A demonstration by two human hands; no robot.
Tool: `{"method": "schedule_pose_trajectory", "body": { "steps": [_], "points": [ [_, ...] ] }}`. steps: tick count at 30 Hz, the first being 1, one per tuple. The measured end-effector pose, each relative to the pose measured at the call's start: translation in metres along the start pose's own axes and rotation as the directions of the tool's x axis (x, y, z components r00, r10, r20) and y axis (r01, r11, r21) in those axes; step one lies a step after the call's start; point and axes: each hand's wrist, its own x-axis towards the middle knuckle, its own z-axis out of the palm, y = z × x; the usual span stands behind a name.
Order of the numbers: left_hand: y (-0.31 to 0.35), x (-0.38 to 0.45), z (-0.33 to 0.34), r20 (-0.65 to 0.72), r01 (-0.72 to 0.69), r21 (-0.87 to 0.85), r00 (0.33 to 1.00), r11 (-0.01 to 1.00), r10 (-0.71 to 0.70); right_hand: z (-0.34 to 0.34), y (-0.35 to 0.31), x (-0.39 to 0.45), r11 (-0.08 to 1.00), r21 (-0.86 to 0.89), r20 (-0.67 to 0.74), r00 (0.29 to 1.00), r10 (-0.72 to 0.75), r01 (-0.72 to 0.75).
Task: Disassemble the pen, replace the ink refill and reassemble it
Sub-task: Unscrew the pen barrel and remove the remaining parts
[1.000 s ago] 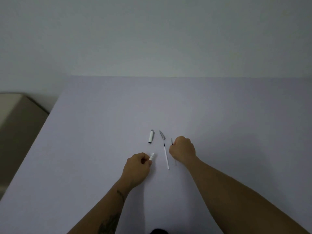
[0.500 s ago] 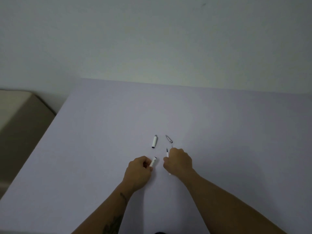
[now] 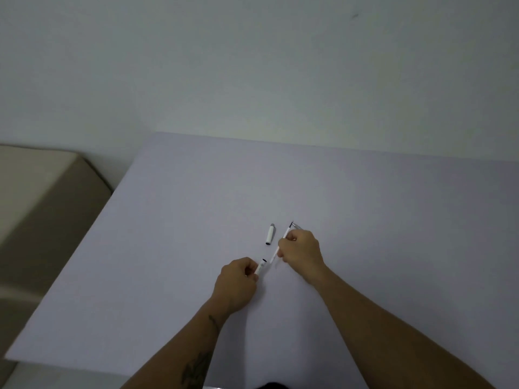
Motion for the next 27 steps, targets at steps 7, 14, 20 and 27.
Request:
{"method": "schedule_pose_trajectory", "body": {
  "steps": [7, 14, 20, 27],
  "points": [
    [0.006, 0.003, -0.003, -0.016, -0.045, -0.018, 0.999, 0.999, 0.045, -0.002, -0.013, -0.01, 0.994, 0.104, 0.006, 0.999, -0.039, 0.039],
    [0.009, 0.006, -0.004, -0.038, -0.068, -0.044, 0.997, 0.997, 0.066, 0.005, -0.003, -0.014, 0.997, 0.071, 0.138, 0.99, -0.034, 0.024],
    [0.009, 0.01, -0.001, -0.031, -0.072, -0.046, 0.997, 0.996, 0.07, 0.001, -0.002, -0.007, 0.963, 0.258, 0.137, 0.99, 0.036, -0.071],
    [0.021, 0.025, 0.003, -0.031, -0.068, -0.058, 0.997, 0.996, 0.067, -0.013, 0.004, 0.016, 0.989, 0.138, 0.218, 0.976, 0.029, -0.06]
  ]
}}
